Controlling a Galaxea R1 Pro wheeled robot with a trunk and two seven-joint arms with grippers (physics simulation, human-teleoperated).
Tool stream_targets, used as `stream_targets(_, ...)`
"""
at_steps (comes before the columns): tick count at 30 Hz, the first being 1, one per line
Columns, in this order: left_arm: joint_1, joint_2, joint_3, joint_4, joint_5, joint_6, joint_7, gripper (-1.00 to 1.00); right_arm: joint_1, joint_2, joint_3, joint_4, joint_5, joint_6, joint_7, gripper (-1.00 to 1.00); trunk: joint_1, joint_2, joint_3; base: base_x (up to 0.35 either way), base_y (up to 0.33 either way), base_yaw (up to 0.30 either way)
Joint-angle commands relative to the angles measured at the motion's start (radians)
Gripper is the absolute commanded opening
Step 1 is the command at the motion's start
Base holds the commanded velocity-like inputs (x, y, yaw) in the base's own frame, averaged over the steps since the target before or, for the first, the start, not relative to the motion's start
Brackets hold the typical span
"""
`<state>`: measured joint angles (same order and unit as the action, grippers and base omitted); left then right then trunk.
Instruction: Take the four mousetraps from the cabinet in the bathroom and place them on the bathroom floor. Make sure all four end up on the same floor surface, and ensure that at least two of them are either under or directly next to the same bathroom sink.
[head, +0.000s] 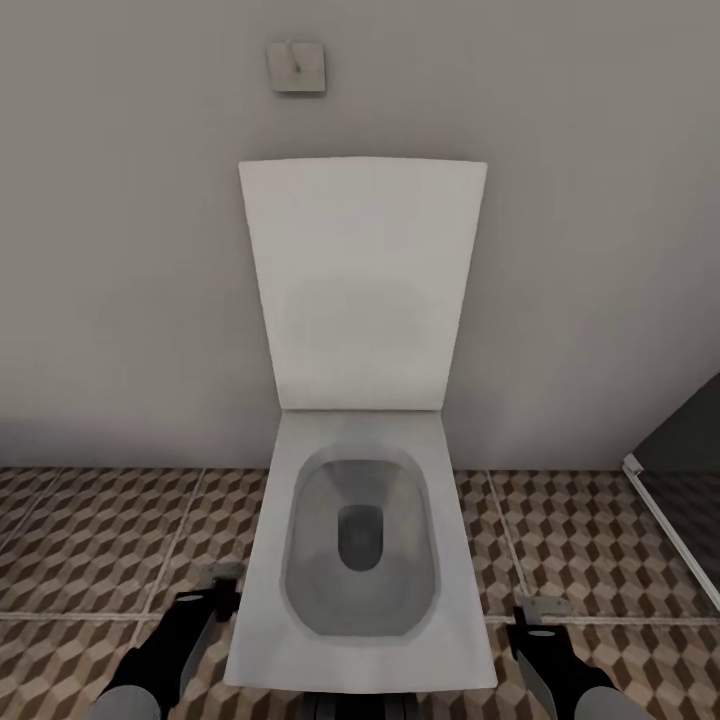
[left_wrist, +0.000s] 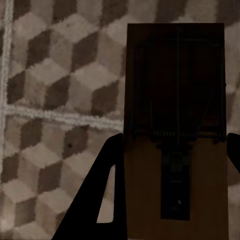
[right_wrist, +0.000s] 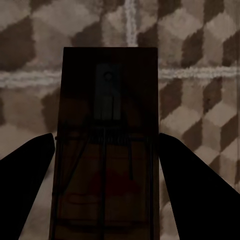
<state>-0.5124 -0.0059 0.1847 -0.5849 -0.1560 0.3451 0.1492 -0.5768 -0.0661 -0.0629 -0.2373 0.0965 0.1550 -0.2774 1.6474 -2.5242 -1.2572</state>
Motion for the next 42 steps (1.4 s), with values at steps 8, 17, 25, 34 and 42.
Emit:
stream_targets(8,-0.036,0.002,0.002,0.080,-0.019,-0.050,-0.001,-1.00,-0.001,-0.003,-0.009,-0.003,0.009,-0.015,0.000,-1.00,0.000,0.000,-0.001,0.000,0.000,0.000)
stream_targets(17,-0.081,0.001,0.003,0.093,-0.010,-0.074,0.000,-1.00,-0.081,0.006,-0.010,-0.002,0.004,-0.019,0.000,-1.00,0.000,0.000,-0.001,0.000,0.000,0.000)
stream_targets(25,-0.106,-0.002,0.004,0.105,-0.005,-0.073,0.001,-1.00,-0.111,0.009,-0.010,-0.001,0.003,-0.021,0.000,-1.00,0.000,0.000,-0.001,0.000,0.000,0.000)
stream_targets(34,-0.109,0.002,0.007,0.149,-0.008,-0.085,0.002,-1.00,-0.113,0.009,-0.004,-0.001,0.011,-0.019,0.011,-1.00,0.000,0.000,-0.001,0.000,0.000,0.000)
stream_targets(42,-0.109,0.001,0.006,0.151,-0.012,-0.087,0.003,-1.00,-0.113,0.010,-0.004,-0.002,0.014,-0.016,0.015,-1.00,0.000,0.000,-0.001,0.000,0.000,0.000)
